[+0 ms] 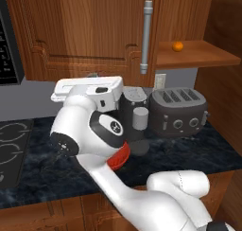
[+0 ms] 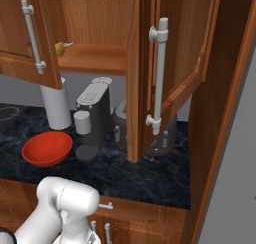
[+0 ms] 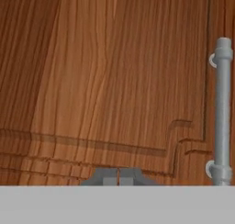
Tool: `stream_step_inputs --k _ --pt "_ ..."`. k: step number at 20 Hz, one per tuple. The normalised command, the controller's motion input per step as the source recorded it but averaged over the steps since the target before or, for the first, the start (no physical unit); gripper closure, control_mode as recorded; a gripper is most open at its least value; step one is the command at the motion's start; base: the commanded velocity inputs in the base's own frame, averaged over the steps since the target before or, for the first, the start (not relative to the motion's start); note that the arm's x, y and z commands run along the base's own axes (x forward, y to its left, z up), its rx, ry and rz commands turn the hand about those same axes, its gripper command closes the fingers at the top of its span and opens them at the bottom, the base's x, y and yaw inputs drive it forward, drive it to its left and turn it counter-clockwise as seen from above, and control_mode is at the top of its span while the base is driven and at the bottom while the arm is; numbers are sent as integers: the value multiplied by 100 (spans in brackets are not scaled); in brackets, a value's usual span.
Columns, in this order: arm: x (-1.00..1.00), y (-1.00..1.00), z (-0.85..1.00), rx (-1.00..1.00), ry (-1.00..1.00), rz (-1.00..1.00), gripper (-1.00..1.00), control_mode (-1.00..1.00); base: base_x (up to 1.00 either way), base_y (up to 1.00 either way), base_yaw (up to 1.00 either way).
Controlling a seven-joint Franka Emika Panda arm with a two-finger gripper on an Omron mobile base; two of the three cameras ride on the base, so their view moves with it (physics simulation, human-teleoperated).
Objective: Open the cabinet. Pick the apple and tangerine from the cabinet and place them into the bowl. Then close the cabinet.
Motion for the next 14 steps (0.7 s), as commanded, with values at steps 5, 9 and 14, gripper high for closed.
stream_step_inputs --k 5,9,14 --pt "-77 -29 3 13 -13 0 100 -100 0 0 0" --pt "-100 -61 32 27 -1 0 100 -100 0 0 0" --pt "-84 -84 52 35 0 -1 -100 -100 0 0 0"
